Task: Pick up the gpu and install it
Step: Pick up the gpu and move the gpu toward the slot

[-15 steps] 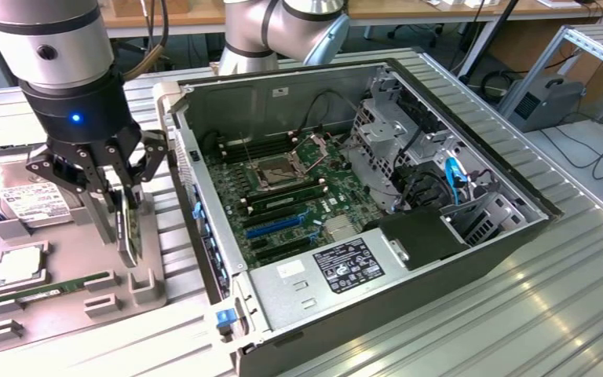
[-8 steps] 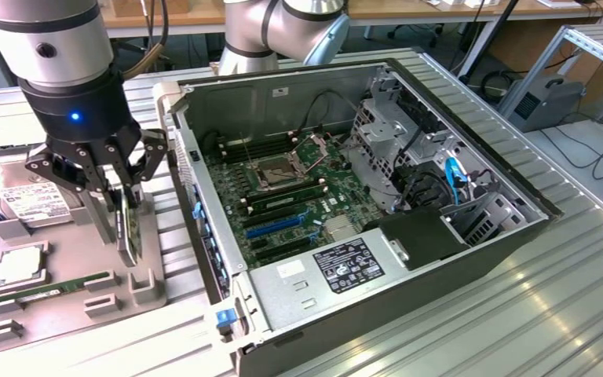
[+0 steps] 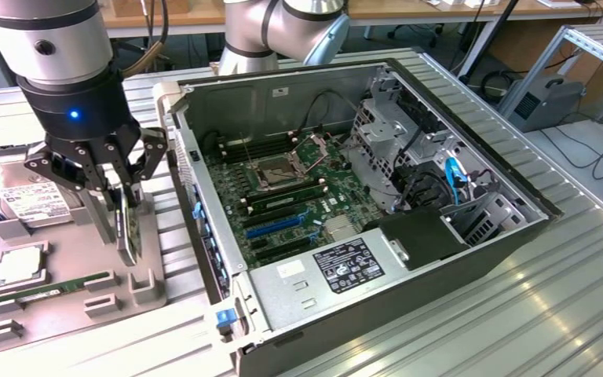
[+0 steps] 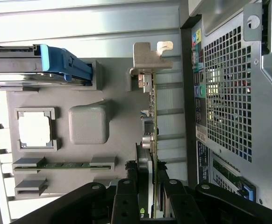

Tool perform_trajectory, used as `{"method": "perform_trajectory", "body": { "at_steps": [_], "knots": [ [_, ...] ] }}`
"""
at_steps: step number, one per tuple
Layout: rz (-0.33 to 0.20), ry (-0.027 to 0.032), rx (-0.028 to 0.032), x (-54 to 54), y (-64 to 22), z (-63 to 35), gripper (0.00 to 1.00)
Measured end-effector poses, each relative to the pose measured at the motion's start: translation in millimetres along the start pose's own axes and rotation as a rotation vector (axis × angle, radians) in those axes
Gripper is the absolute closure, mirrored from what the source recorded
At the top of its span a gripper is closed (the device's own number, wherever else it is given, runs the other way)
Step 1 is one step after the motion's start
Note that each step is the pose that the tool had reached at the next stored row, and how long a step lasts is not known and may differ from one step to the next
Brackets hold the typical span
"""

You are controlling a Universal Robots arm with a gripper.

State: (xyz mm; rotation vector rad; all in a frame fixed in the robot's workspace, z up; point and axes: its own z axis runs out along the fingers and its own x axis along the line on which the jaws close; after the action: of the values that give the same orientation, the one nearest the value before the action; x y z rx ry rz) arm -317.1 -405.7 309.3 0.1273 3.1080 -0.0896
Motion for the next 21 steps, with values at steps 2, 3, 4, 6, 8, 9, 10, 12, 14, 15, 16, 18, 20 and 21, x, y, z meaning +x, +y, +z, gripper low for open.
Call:
{"method": "perform_trajectory", "body": {
  "at_steps": [2, 3, 4, 6, 8, 9, 10, 12, 14, 15, 16, 18, 20, 21],
  "knots": [
    [0.0, -0.0001, 0.0, 0.0, 0.0, -0.3, 0.73],
    [0.0, 0.0, 0.0, 0.0, 0.0, -0.5, 0.73],
    [0.0, 0.0, 0.0, 0.0, 0.0, -0.7, 0.73],
    [0.0, 0.0, 0.0, 0.0, -0.1, -1.1, 0.73],
    [0.0, -0.0001, 0.0, -0.1, -0.1, -1.7, 0.73],
    [0.0, 0.0, 0.0, -0.1, -0.1, -2.1, 0.73],
    [0.0, 0.0, 0.0, -0.1, -0.1, -2.2, 0.73],
    [0.0, 0.0, 0.0, -0.1, -0.2, -2.7, 0.73],
    [0.0, 0.0, 0.0, -0.1, -0.2, -3.1, 0.73],
    [0.0, 0.0, 0.0, -0.1, -0.2, -3.3, 0.73],
    [0.0, 0.0, 0.0, -0.1, -0.2, -3.5, 0.73],
    [0.0, 0.0, 0.0, -0.1, -0.2, -3.8, 0.73],
    [0.0, 0.0, 0.0, -0.1, -0.2, -4.2, 0.73],
    [0.0, -0.0001, 0.0, -0.2, -0.3, -4.3, 0.73]
  ]
}}
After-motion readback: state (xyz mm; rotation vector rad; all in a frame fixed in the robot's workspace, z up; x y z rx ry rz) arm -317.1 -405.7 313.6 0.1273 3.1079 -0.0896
